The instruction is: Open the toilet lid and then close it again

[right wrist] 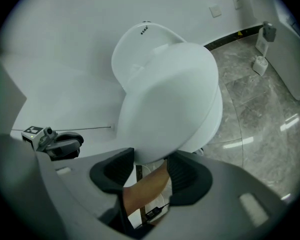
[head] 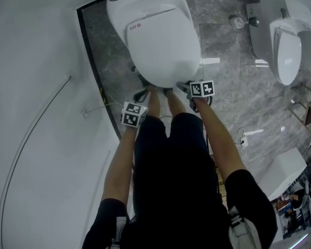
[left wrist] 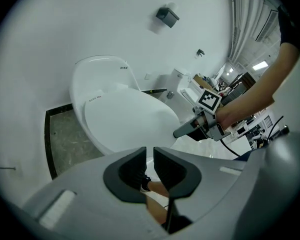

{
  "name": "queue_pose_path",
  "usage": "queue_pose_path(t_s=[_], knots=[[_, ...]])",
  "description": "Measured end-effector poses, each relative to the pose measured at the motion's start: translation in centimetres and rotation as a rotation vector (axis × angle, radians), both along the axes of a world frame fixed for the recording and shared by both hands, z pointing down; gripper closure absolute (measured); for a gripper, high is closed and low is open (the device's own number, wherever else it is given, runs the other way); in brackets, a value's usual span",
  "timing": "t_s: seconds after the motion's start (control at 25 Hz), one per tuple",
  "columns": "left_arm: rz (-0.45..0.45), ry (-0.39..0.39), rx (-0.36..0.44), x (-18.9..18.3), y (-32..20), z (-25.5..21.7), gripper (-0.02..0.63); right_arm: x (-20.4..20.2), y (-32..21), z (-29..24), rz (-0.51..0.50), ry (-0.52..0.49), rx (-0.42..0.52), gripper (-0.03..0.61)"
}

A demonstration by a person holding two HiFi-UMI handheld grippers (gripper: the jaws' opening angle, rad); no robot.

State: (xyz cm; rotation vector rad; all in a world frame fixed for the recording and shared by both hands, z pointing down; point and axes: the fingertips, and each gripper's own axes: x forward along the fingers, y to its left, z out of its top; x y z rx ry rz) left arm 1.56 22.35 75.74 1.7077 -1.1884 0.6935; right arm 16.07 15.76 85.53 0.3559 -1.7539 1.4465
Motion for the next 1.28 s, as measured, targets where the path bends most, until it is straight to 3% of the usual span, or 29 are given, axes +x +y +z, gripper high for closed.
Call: queue_pose_path(t_s=[0.24,0.64,1.28], knots=[[-0.015,0.002,-0.02,0.8,-0.2,2.4,0.56,0.9,0.5,3.2,-0.05,0.023,-0.018,0.345],[-0.019,0.024,-0.077,1.2,2.2,5.6,0.56,1.7,1.4,7.4,-0.038,0.101,-0.036,0.325],[-0.055,0.04,-0.065,0.0,3.3,8.4,0.56,2.5,1.5,13.0,-0.047,0.213,-0.006,0.31]])
